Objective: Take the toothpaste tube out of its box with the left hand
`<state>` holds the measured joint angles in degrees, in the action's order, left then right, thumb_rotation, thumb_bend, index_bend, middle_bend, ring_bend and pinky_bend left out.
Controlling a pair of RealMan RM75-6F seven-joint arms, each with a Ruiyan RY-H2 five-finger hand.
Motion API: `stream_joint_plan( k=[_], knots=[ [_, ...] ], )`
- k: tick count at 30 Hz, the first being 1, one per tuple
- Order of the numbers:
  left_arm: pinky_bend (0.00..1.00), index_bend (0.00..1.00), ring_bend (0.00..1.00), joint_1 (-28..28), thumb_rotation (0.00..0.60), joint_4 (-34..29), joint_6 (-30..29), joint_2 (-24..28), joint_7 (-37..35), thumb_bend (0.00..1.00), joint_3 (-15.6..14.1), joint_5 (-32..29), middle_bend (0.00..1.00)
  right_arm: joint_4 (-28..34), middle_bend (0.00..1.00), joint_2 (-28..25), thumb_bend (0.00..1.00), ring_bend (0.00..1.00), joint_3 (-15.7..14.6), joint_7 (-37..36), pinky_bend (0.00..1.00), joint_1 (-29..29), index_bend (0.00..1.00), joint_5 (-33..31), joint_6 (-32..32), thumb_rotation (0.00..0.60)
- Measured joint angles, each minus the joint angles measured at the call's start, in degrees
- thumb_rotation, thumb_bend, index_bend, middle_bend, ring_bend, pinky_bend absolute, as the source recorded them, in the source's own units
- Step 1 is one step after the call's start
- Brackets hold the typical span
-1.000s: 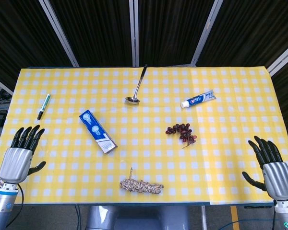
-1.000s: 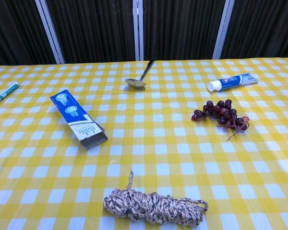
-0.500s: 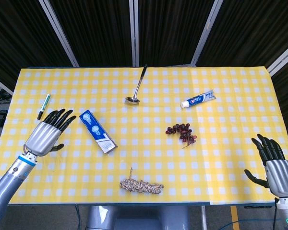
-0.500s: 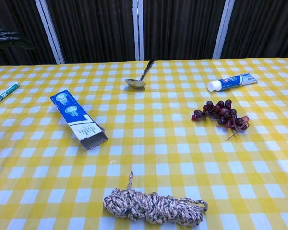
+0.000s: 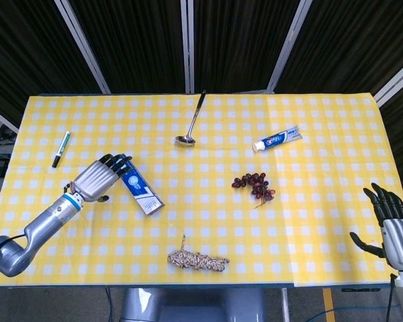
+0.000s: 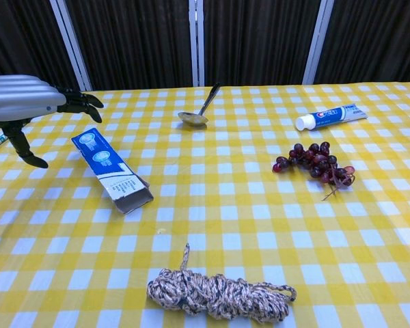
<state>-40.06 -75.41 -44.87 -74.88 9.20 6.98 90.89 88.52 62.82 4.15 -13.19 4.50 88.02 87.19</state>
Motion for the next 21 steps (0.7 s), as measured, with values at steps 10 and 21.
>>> stream_joint_plan(
  k=[10,21],
  knots=[
    [0.16,0.16,0.07,-4.2,0.6,7.9,4.3,-6.9,0.9,0.0,-0.2,-3.2,0.02,-1.0,0.0,-0.4,0.12,0.0,0.7,-2.1,0.0,0.2,0.02,-1.8,-1.0,0.6],
    [0.17,0.2,0.09,-8.3,0.6,13.8,7.2,-12.9,0.2,0.0,-0.7,-5.3,0.06,-1.7,0.0,-0.5,0.12,0.0,1.4,-3.2,0.0,0.4,0.02,-3.3,-2.2,0.6]
  ],
)
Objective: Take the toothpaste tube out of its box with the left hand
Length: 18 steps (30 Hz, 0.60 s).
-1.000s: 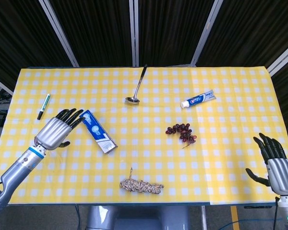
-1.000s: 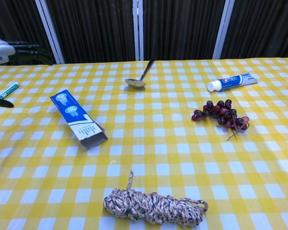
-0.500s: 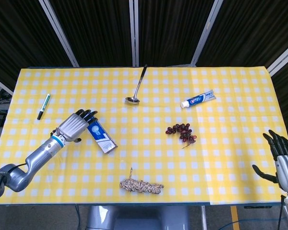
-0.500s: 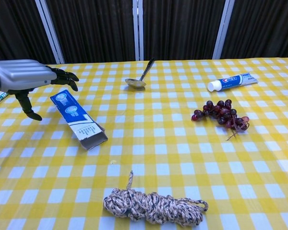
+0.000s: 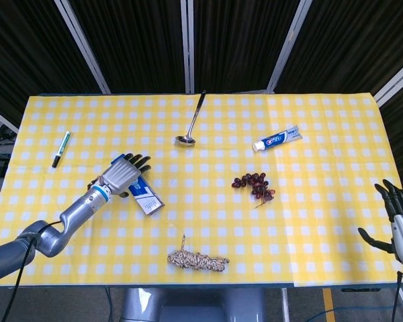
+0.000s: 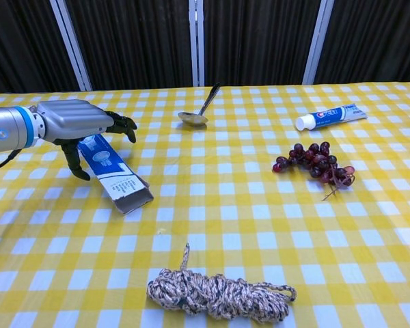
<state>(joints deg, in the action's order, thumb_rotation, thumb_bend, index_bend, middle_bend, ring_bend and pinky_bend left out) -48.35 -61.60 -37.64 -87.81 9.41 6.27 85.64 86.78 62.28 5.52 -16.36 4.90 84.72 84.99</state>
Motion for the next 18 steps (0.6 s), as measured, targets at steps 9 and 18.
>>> stream_joint_plan(
  k=[9,18],
  knots=[
    [0.31,0.41,0.26,-0.7,0.6,3.1,0.1,-2.5,-0.6,0.2,-1.3,-0.6,0.27,-0.4,0.0,0.0,0.12,0.0,0.3,-0.3,0.0,0.1,0.03,-0.6,-0.4,0.6],
    [0.37,0.51,0.34,0.5,0.6,5.5,-4.0,-4.1,-0.9,0.31,-2.5,-0.8,0.37,-0.2,0.0,0.1,0.12,0.0,0.2,0.0,0.0,0.0,0.03,-0.1,-0.1,0.6]
  ],
)
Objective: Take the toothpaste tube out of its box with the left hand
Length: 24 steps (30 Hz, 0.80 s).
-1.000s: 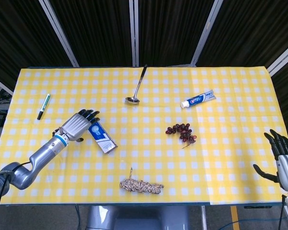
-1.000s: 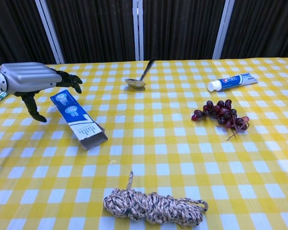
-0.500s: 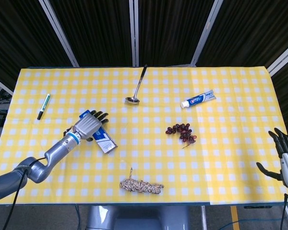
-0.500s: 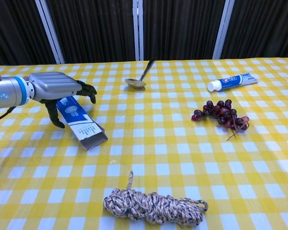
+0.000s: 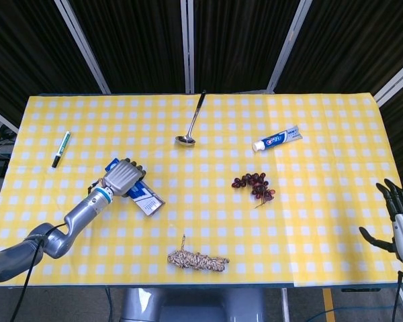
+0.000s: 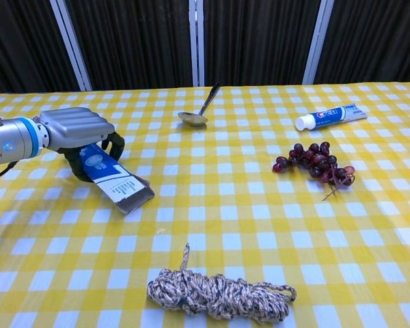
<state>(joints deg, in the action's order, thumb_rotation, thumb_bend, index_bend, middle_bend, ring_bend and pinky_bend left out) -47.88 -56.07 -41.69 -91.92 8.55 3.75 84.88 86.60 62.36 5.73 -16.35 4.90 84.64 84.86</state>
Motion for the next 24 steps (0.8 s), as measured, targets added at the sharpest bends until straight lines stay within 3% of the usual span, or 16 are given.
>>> stream_joint_plan(
  k=[5,14,24],
  knots=[
    [0.37,0.51,0.34,0.5,0.6,-0.5,-2.3,1.1,0.3,0.31,-0.3,0.3,0.37,0.4,0.0,-0.1,0.12,0.0,-0.1,0.2,0.0,-0.1,0.03,0.5,0.4,0.6],
    [0.37,0.51,0.34,1.2,0.6,-7.6,-5.5,7.6,3.3,0.31,0.5,-0.4,0.37,1.2,0.0,-0.5,0.12,0.0,-0.4,0.0,0.0,-0.6,0.03,1.9,1.9,0.6],
    [0.36,0.48,0.34,2.1,0.6,-17.4,-9.4,17.8,13.8,0.31,1.5,-1.0,0.34,2.5,0.0,-1.3,0.12,0.0,-0.8,-0.8,0.0,-1.4,0.03,4.0,4.3,0.6]
  ],
)
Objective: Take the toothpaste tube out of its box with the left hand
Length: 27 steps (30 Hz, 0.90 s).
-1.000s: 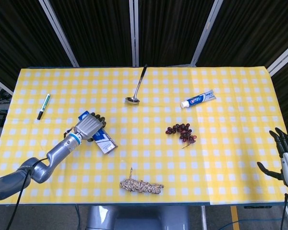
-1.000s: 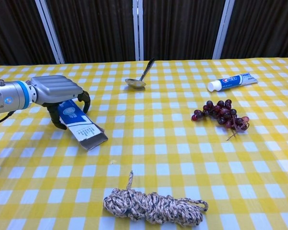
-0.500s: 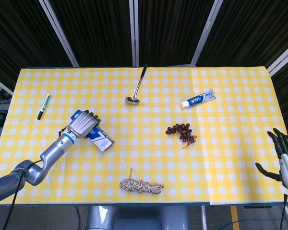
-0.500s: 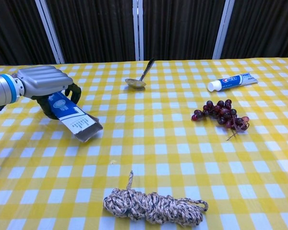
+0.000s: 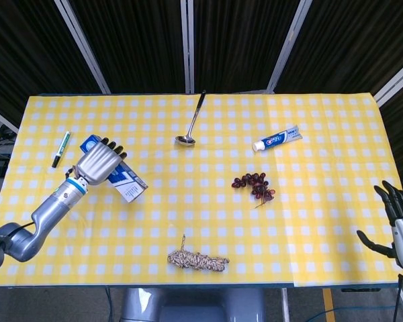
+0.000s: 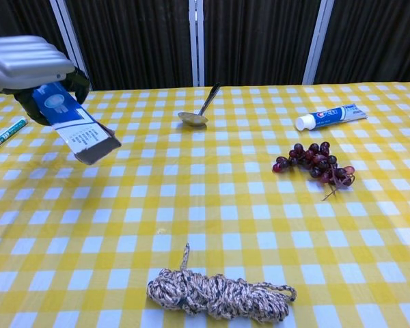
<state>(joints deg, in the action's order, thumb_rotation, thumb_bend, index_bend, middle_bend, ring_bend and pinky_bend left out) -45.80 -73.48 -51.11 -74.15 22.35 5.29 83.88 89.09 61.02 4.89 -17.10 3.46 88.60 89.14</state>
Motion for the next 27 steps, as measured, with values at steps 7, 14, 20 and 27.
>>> stream_joint_plan(
  k=[7,14,20,27],
  knots=[
    [0.35,0.45,0.33,0.8,0.6,-5.5,-4.2,8.3,11.4,0.31,0.4,1.1,0.32,0.7,0.0,-0.3,0.12,0.0,-0.4,-0.1,0.0,-0.5,0.03,1.8,1.6,0.6],
    [0.3,0.38,0.26,1.4,0.6,-8.4,-8.5,14.1,20.9,0.3,1.1,3.8,0.25,1.4,0.0,-0.4,0.12,0.0,-0.9,0.3,0.0,-0.8,0.03,3.2,2.7,0.6],
    [0.3,0.38,0.26,1.8,0.6,-11.5,-10.7,16.7,29.2,0.3,1.6,5.2,0.25,1.8,0.0,-0.5,0.12,0.0,-1.3,0.8,0.0,-1.1,0.03,4.2,3.7,0.6],
    [0.3,0.38,0.26,2.7,0.6,-16.6,-12.7,18.9,33.6,0.3,2.9,4.5,0.25,2.0,0.0,-0.5,0.12,0.0,-1.4,1.2,0.0,-1.3,0.03,4.6,4.3,0.6]
  ],
)
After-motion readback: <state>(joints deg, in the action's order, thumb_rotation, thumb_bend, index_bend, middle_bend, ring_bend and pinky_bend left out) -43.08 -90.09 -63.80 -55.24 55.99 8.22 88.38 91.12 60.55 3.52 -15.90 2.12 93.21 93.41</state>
